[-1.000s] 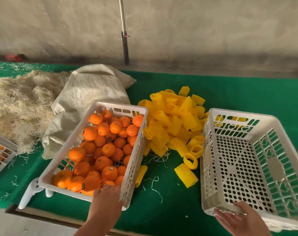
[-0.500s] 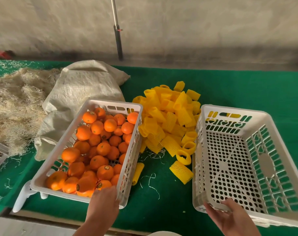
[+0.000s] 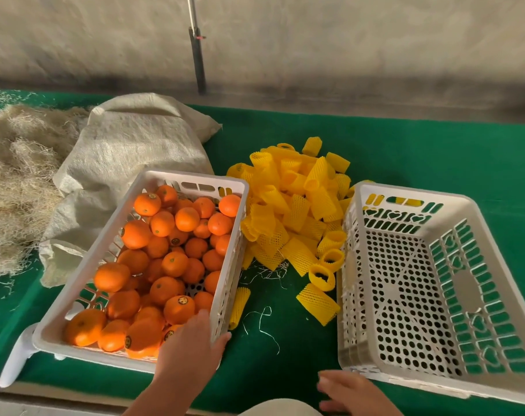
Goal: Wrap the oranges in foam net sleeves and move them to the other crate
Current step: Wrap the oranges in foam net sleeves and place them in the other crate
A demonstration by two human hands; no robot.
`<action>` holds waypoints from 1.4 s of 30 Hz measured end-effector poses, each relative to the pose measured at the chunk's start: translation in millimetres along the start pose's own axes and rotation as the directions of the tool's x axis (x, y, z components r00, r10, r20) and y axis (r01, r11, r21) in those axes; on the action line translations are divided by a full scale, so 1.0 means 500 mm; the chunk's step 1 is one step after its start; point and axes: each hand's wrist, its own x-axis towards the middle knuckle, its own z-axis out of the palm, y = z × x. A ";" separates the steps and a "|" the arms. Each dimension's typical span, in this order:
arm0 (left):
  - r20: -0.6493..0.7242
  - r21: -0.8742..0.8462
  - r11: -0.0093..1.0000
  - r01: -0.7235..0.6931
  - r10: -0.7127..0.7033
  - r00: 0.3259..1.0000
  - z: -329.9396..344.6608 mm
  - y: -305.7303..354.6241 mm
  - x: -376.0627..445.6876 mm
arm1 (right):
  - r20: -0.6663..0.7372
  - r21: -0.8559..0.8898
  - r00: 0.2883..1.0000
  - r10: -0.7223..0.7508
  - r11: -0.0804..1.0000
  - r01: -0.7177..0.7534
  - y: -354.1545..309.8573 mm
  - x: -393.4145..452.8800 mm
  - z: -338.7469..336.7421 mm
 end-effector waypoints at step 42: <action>0.045 0.033 0.998 -0.048 0.047 0.998 -0.104 -0.148 0.041 | -0.303 -0.375 0.838 -0.453 0.865 0.332 -0.079 0.108 0.139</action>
